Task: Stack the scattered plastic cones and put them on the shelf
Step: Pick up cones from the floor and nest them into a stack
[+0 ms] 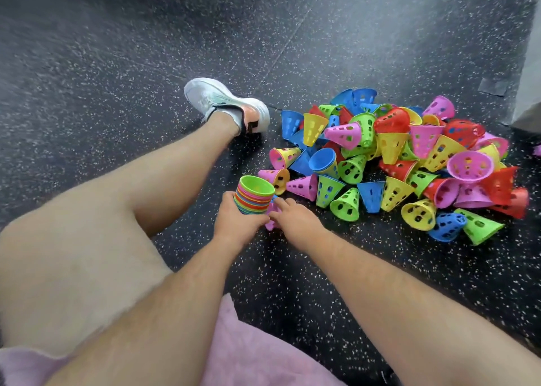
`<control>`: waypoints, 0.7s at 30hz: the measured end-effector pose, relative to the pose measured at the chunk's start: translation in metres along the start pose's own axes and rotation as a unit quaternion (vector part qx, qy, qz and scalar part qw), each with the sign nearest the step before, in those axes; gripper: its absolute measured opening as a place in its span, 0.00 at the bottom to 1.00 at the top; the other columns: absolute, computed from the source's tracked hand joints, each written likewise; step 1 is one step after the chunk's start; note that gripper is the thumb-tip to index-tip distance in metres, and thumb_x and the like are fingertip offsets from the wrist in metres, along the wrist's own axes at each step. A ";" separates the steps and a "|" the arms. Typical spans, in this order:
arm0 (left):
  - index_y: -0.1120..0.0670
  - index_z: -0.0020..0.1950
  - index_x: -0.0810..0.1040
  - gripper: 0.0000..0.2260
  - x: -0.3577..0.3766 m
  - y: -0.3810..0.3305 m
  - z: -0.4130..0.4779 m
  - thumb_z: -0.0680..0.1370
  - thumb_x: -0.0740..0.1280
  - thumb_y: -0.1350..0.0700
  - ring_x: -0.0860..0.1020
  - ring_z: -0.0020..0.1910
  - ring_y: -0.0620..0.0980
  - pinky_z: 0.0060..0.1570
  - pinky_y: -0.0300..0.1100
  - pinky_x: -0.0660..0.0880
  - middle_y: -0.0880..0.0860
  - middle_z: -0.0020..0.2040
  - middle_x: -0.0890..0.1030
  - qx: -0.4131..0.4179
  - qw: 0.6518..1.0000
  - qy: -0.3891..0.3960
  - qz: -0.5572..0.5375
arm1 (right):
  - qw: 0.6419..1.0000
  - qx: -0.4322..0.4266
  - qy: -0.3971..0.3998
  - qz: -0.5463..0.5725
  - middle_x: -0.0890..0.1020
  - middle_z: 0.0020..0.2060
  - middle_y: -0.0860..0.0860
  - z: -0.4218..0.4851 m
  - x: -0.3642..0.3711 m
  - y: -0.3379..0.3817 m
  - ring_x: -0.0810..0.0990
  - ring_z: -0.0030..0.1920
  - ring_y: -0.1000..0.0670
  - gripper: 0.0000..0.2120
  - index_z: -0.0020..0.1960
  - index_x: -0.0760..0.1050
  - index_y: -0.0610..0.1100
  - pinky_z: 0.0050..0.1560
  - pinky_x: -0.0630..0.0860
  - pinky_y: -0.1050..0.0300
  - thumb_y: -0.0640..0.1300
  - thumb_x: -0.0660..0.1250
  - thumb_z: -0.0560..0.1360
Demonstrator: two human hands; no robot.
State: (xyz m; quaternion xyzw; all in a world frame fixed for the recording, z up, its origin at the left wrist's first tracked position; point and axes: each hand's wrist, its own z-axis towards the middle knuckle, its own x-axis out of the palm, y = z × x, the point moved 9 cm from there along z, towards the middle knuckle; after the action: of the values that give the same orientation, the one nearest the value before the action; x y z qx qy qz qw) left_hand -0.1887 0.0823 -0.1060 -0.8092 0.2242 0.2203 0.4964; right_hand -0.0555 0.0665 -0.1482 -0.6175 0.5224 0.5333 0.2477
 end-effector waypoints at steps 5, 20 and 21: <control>0.51 0.55 0.70 0.30 0.009 0.010 0.012 0.60 0.82 0.55 0.82 0.44 0.52 0.48 0.49 0.80 0.54 0.48 0.83 -0.021 1.000 0.001 0.012 | 0.977 0.102 -0.135 0.131 0.66 0.72 0.41 -0.030 -0.019 -0.046 0.71 0.65 0.40 0.12 0.62 0.73 0.40 0.56 0.74 0.46 0.45 0.61 0.83; 0.49 0.55 0.71 0.27 0.051 0.039 -0.007 0.63 0.83 0.51 0.81 0.44 0.52 0.45 0.46 0.76 0.49 0.47 0.82 -0.065 0.997 0.025 0.027 | 0.974 -0.036 -0.108 0.196 0.78 0.64 0.48 -0.021 -0.050 -0.018 0.71 0.63 0.46 0.14 0.62 0.76 0.43 0.66 0.68 0.49 0.48 0.57 0.84; 0.50 0.55 0.71 0.28 0.053 0.043 -0.009 0.64 0.83 0.51 0.81 0.43 0.51 0.42 0.45 0.74 0.49 0.47 0.82 -0.075 0.997 0.023 0.018 | 0.971 -0.052 -0.093 0.213 0.79 0.62 0.49 -0.022 -0.046 -0.012 0.72 0.61 0.48 0.15 0.62 0.76 0.44 0.65 0.68 0.52 0.50 0.57 0.84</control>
State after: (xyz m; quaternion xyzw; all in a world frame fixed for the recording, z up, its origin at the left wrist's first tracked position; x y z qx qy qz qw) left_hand -0.1698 0.0487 -0.1631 -0.8451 0.2328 0.2264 0.4247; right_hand -0.0306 0.0692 -0.1024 -0.4522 0.5883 0.6548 0.1438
